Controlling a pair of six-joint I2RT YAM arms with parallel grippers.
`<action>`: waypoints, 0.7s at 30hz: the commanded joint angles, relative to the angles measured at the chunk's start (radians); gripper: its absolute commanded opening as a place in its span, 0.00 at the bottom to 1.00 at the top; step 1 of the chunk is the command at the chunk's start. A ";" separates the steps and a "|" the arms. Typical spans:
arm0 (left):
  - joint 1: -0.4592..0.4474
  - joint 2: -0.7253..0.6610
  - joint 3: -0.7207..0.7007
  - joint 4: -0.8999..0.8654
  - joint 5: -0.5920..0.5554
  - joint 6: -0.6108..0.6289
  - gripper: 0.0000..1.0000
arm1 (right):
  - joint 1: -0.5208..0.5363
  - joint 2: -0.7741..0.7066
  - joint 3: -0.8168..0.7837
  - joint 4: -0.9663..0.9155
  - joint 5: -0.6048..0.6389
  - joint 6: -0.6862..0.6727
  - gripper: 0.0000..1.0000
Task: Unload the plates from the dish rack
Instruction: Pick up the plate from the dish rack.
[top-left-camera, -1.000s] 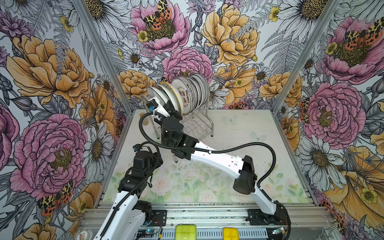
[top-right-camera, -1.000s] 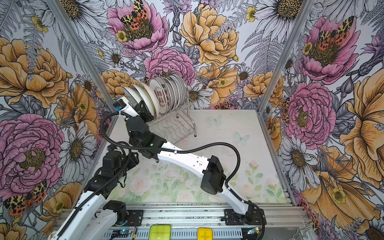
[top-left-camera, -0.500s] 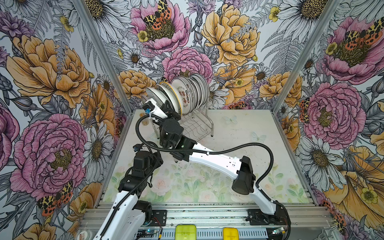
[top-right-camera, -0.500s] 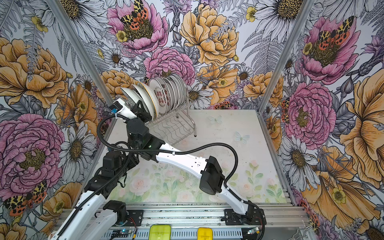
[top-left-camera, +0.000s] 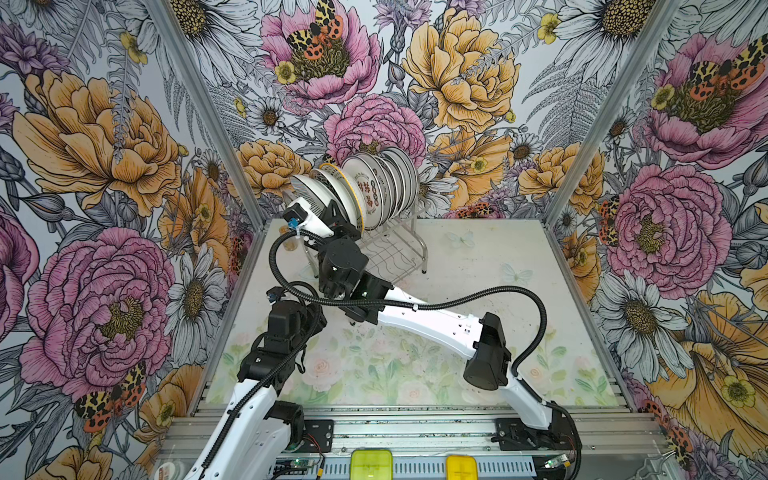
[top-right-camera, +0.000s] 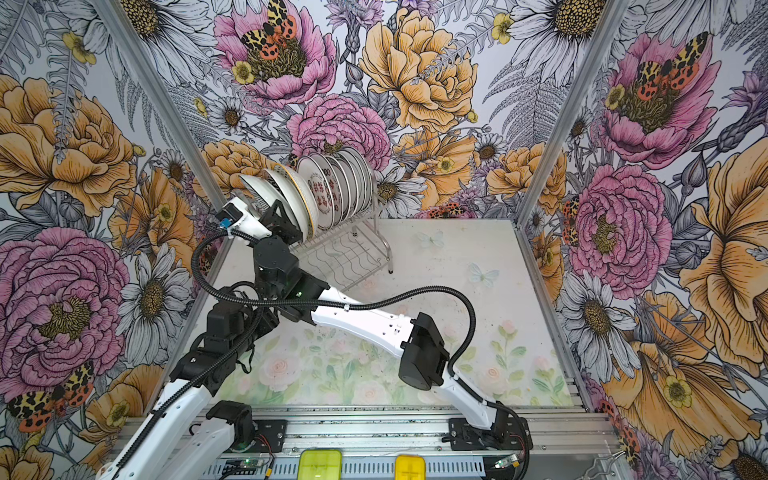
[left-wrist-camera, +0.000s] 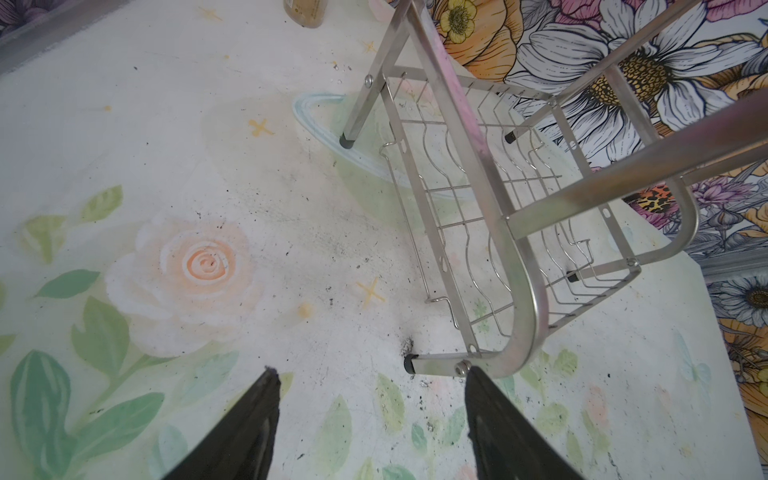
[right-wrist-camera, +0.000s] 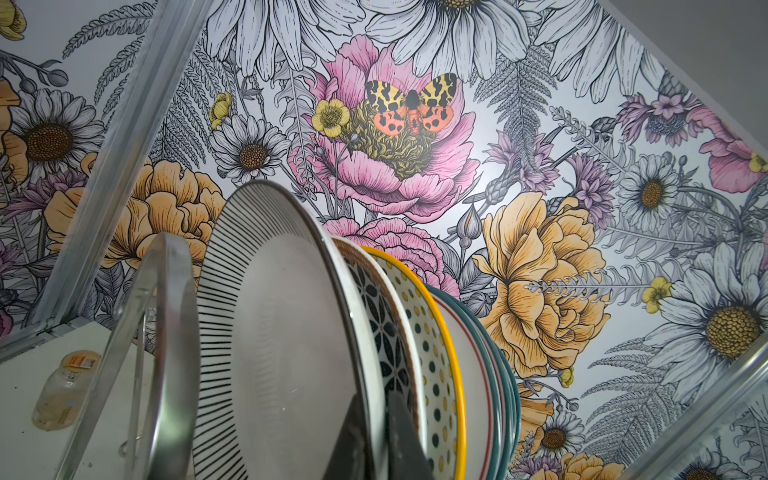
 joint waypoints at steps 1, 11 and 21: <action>0.011 0.001 -0.015 0.030 0.011 0.000 0.71 | 0.040 -0.013 0.031 0.111 -0.071 -0.024 0.00; 0.011 0.003 -0.014 0.032 0.011 -0.001 0.71 | 0.043 -0.017 0.032 0.192 -0.066 -0.093 0.00; 0.010 0.002 -0.019 0.038 0.009 -0.005 0.71 | 0.043 -0.025 0.024 0.202 -0.060 -0.111 0.00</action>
